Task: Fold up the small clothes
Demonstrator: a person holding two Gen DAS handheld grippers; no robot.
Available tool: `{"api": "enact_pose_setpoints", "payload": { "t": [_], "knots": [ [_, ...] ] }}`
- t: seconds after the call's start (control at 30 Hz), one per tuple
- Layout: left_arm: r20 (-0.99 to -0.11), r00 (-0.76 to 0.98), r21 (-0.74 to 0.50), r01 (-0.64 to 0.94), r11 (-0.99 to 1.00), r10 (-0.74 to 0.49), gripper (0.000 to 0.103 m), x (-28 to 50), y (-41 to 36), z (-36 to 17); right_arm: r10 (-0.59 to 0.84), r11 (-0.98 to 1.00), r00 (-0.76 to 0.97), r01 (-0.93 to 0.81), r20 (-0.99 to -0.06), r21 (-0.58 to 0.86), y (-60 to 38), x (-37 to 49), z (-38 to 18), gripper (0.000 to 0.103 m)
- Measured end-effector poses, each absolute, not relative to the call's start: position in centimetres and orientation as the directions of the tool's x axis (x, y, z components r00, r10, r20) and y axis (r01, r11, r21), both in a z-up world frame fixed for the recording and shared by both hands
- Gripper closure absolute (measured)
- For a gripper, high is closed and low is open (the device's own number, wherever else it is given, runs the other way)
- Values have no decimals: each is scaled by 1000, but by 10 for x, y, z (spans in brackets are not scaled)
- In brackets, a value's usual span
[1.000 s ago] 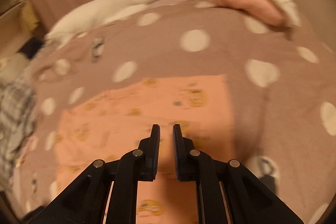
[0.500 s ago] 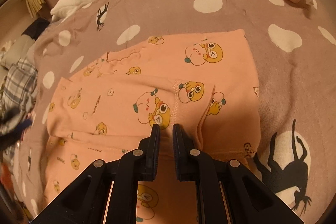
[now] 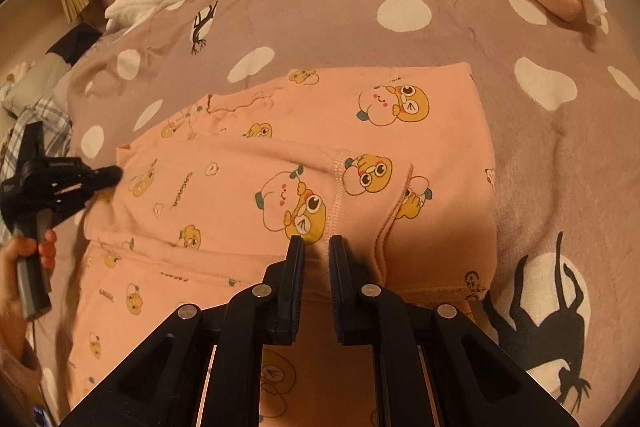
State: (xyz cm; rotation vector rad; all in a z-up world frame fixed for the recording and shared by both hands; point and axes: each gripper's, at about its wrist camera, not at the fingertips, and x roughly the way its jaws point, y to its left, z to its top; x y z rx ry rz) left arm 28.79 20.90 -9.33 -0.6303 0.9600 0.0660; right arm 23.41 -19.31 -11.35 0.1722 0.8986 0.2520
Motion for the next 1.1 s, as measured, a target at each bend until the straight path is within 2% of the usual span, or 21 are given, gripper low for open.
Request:
{"api": "enact_pose_setpoints", "payload": {
  "t": [0.07, 0.13, 0.17, 0.2, 0.23, 0.3, 0.33, 0.47, 0.6, 0.63, 0.8, 0.97, 1.0, 1.03, 1.07, 1.1],
  "knots": [
    [-759, 599, -510, -305, 804, -255, 76, 272, 220, -84, 291, 955, 591, -139, -752, 261, -194, 234, -113, 93],
    [-743, 603, -532, -266, 804, -292, 63, 252, 223, -77, 302, 950, 581, -118, -756, 289, -197, 232, -110, 93],
    [-737, 603, -536, -245, 808, -305, 58, 242, 221, -75, 308, 947, 579, -111, -755, 301, -199, 230, -109, 92],
    [-732, 600, -536, -218, 816, -321, 51, 229, 217, -71, 315, 944, 579, -106, -752, 314, -202, 226, -106, 86],
    [-727, 599, -538, -193, 820, -336, 51, 218, 211, -70, 324, 939, 582, -105, -746, 327, -204, 220, -103, 82],
    [-713, 584, -555, -131, 821, -389, 51, 190, 198, -68, 314, 943, 587, -100, -746, 318, -207, 206, -97, 63],
    [-710, 577, -556, -107, 824, -403, 51, 178, 191, -69, 306, 946, 593, -98, -745, 310, -208, 200, -95, 61],
    [-704, 547, -531, 20, 847, -454, 52, 126, 151, -72, 300, 950, 590, -110, -749, 293, -216, 168, -92, 61],
    [-740, 518, -432, 121, 894, -428, 57, 91, 113, -86, 286, 957, 572, -130, -769, 260, -224, 135, -96, 61],
    [-756, 502, -416, 129, 900, -421, 61, 83, 106, -93, 277, 960, 567, -135, -776, 245, -225, 128, -99, 61],
    [-786, 481, -374, 128, 919, -387, 63, 46, 103, -118, 165, 981, 545, -177, -822, 80, -225, 86, -118, 61],
    [-778, 464, -429, 98, 898, -423, 62, 10, 124, -114, 132, 964, 542, -267, -830, -20, -229, 43, -116, 61],
    [-771, 467, -452, 78, 889, -433, 60, 4, 130, -111, 131, 963, 537, -269, -833, -22, -230, 37, -114, 61],
    [-766, 473, -466, 60, 883, -436, 53, 0, 134, -108, 132, 964, 535, -266, -835, -18, -234, 34, -111, 61],
    [-761, 490, -475, 27, 880, -426, 40, -5, 143, -105, 136, 966, 535, -257, -834, -8, -238, 29, -109, 61],
    [-756, 508, -478, 3, 878, -413, 34, -9, 148, -102, 151, 969, 534, -245, -832, 19, -245, 27, -106, 61]
  ]
}}
